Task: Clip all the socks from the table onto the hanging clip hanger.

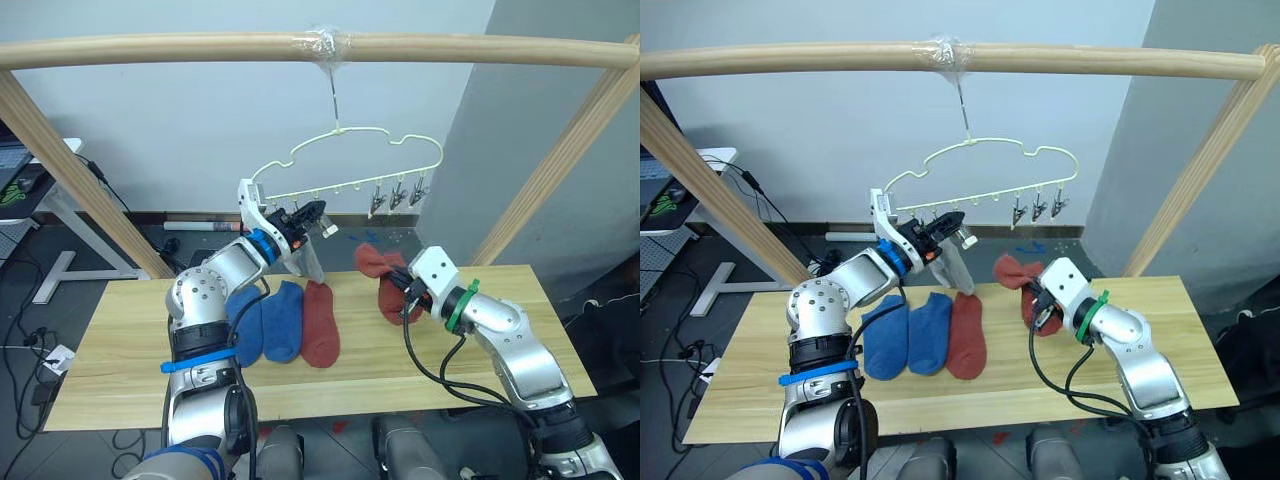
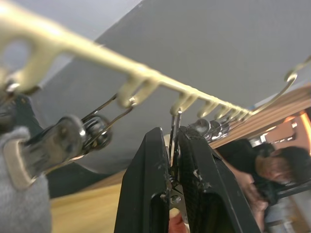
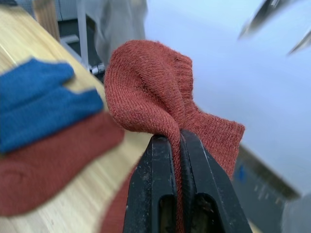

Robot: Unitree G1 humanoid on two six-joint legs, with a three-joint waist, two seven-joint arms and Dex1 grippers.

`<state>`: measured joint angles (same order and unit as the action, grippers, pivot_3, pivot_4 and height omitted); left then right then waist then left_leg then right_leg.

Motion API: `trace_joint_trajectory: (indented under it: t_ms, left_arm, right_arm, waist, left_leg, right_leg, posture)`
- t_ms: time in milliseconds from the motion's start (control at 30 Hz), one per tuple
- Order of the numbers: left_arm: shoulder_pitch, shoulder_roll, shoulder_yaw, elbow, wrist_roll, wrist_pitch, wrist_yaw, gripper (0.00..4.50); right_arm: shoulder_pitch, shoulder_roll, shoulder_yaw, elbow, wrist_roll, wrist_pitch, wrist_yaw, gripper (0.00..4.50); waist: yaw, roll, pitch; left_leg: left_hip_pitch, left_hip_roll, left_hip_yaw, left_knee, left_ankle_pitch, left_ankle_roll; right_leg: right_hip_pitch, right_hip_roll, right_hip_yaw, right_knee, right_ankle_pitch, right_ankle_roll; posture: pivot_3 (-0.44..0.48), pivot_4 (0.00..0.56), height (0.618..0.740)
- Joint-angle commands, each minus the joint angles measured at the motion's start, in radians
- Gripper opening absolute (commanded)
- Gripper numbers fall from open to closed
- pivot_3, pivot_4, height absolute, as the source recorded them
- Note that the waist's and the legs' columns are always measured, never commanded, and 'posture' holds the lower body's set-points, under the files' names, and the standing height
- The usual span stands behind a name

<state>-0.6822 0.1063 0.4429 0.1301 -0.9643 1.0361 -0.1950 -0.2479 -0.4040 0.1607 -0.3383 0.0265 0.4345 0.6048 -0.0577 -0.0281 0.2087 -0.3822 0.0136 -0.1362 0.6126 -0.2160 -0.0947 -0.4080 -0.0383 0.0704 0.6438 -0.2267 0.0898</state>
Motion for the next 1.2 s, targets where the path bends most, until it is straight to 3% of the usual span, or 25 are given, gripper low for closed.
trace_joint_trajectory:
  t_ms: [33,1200]
  left_arm:
    - [-0.030,-0.003,0.027,-0.001,-0.066,0.021,0.031,0.06]
    - [0.013,0.016,-0.052,-0.087,-0.062,-0.021,0.018,0.06]
  right_arm:
    - [-0.031,0.010,0.006,-0.061,0.009,0.062,-0.021,0.03]
    - [-0.213,0.127,0.091,0.048,0.007,0.092,-0.050,0.03]
  waist:
    - [0.000,0.000,0.000]
    - [0.001,0.000,0.000]
  left_leg:
    - [0.000,0.000,0.000,0.000,0.000,0.000]
    - [-0.001,0.000,0.000,-0.001,0.000,0.000]
  right_leg:
    - [0.000,0.000,0.000,0.000,0.000,0.000]
    - [-0.002,0.000,0.000,0.000,0.000,-0.001]
  posture:
    - [-0.037,0.153,0.740]
    - [-0.004,0.176,0.740]
